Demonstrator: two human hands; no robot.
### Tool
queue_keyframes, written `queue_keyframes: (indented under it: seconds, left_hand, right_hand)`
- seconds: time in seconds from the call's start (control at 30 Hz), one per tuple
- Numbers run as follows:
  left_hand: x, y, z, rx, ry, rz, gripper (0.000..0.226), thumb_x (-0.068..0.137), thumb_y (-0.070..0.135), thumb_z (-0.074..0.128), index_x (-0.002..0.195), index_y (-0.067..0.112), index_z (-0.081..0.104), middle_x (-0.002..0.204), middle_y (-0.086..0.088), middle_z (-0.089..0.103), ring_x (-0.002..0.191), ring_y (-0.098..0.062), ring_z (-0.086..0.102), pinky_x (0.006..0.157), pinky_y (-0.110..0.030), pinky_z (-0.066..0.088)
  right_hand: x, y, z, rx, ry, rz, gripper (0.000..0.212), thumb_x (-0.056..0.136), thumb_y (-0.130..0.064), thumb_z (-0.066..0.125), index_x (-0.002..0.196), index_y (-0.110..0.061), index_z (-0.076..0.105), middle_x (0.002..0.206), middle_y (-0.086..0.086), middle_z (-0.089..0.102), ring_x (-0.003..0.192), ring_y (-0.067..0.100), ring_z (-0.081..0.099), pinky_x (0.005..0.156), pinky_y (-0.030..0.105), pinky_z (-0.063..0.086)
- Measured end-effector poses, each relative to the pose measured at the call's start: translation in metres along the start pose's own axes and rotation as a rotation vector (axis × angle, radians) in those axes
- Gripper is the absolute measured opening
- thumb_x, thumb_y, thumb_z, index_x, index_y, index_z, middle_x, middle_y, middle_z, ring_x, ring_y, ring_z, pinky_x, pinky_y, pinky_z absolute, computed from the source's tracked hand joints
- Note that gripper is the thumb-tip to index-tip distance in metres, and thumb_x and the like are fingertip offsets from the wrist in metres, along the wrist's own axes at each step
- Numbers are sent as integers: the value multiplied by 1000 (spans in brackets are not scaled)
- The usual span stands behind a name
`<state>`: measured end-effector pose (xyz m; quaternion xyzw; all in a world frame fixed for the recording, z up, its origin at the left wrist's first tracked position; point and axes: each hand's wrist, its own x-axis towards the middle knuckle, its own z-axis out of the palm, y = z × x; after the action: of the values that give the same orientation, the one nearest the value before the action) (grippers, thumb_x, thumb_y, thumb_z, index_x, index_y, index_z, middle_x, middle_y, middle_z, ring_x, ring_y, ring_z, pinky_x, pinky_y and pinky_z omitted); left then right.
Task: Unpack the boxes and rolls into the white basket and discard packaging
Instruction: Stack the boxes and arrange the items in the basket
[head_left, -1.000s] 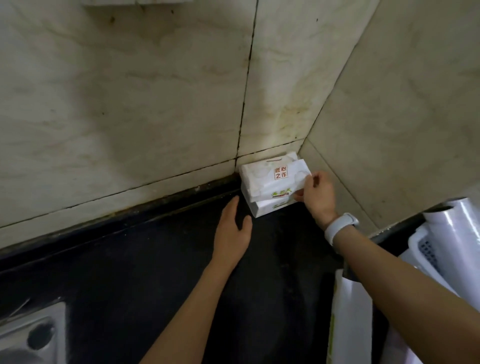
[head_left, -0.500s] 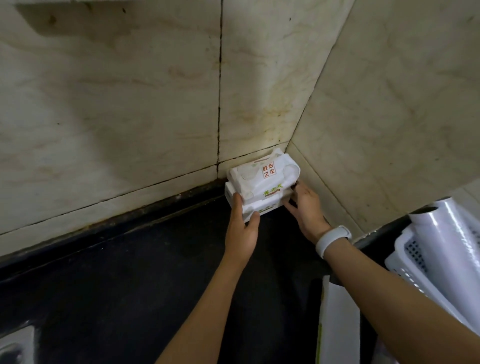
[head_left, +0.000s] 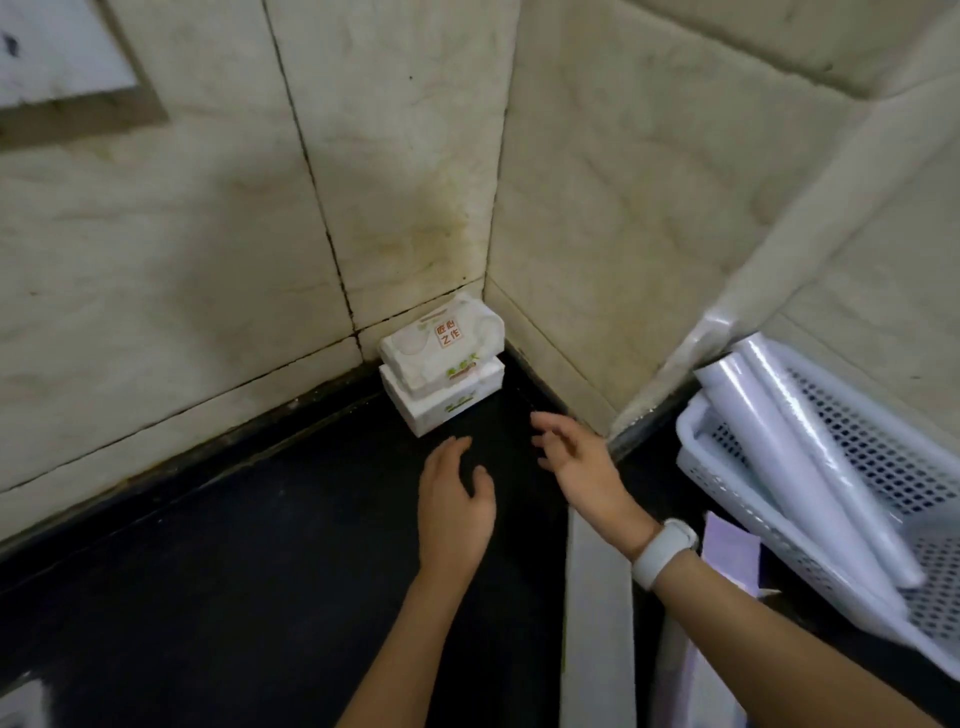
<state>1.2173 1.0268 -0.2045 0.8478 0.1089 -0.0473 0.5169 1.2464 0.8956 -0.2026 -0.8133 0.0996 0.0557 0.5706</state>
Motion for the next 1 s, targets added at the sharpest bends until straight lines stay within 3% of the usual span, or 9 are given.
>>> queue_keyframes:
  seconds: [0.13, 0.23, 0.33, 0.43, 0.57, 0.73, 0.8, 0.9, 1.0]
  left_hand:
    - [-39, 26, 36, 80, -163, 186, 34, 92, 14, 48, 126, 18, 50, 132, 1, 47, 124, -12, 44, 97, -17, 31]
    - [-55, 50, 76, 103, -259, 325, 33, 90, 11, 50, 122, 13, 54, 127, -3, 51, 119, -17, 48, 97, -19, 34]
    - [-65, 74, 120, 192, -325, 457, 36, 90, 10, 49, 125, 8, 52, 132, -9, 50, 125, -22, 45, 105, -28, 33]
    - [-67, 91, 160, 358, -377, 555, 45, 92, 18, 46, 136, 10, 40, 149, -11, 32, 139, -26, 26, 112, -45, 29]
    - [-61, 96, 196, 651, -558, 535, 58, 97, 40, 28, 147, 23, 3, 158, -2, -9, 144, -18, -15, 115, -53, -4]
    - [-55, 74, 215, 846, -453, 622, 67, 86, 53, -1, 146, 24, -5, 156, 1, -15, 138, -13, -25, 111, -58, -8]
    - [-50, 72, 217, 899, -405, 667, 77, 79, 55, -11, 147, 22, 1, 154, 2, -11, 138, -12, -18, 110, -56, -9]
    - [-41, 76, 218, 948, -328, 754, 73, 92, 52, -2, 138, 12, 38, 146, -10, 39, 137, -23, 32, 112, -56, 5]
    - [-31, 78, 224, 933, -347, 794, 66, 94, 50, 8, 137, 10, 38, 141, -15, 46, 130, -30, 44, 111, -48, 10]
  right_hand:
    - [-65, 17, -69, 63, 114, -55, 33, 94, -1, 37, 94, -26, 60, 90, -1, 67, 80, 3, 62, 82, 26, 50]
    - [-95, 36, -128, 44, 233, -56, 37, 94, -1, 36, 91, -31, 58, 88, -3, 65, 76, -3, 62, 75, 16, 51]
    - [-119, 58, -178, 42, 387, -27, 40, 94, 1, 35, 89, -32, 57, 87, 2, 64, 72, -5, 60, 75, 20, 51]
    - [-138, 77, -214, 12, 465, 16, 39, 92, 3, 35, 89, -29, 56, 86, 3, 63, 74, 0, 60, 76, 21, 48]
    - [-140, 94, -250, -105, 486, 67, 32, 91, 3, 36, 96, -21, 56, 91, 2, 63, 85, 17, 59, 80, 17, 47]
    - [-108, 106, -267, -531, 291, -10, 34, 90, -15, 49, 124, -17, 51, 123, 5, 57, 111, 20, 51, 98, 36, 43]
    - [-92, 110, -268, -717, 115, 29, 50, 89, -31, 51, 135, -21, 35, 136, 4, 45, 120, 24, 43, 100, 41, 39]
    - [-72, 118, -268, -844, 44, 76, 64, 84, -45, 54, 137, -22, 26, 138, 7, 42, 120, 25, 40, 98, 41, 39]
    - [-65, 126, -266, -854, 68, 58, 66, 84, -45, 54, 137, -17, 25, 137, 10, 44, 121, 25, 40, 99, 40, 39]
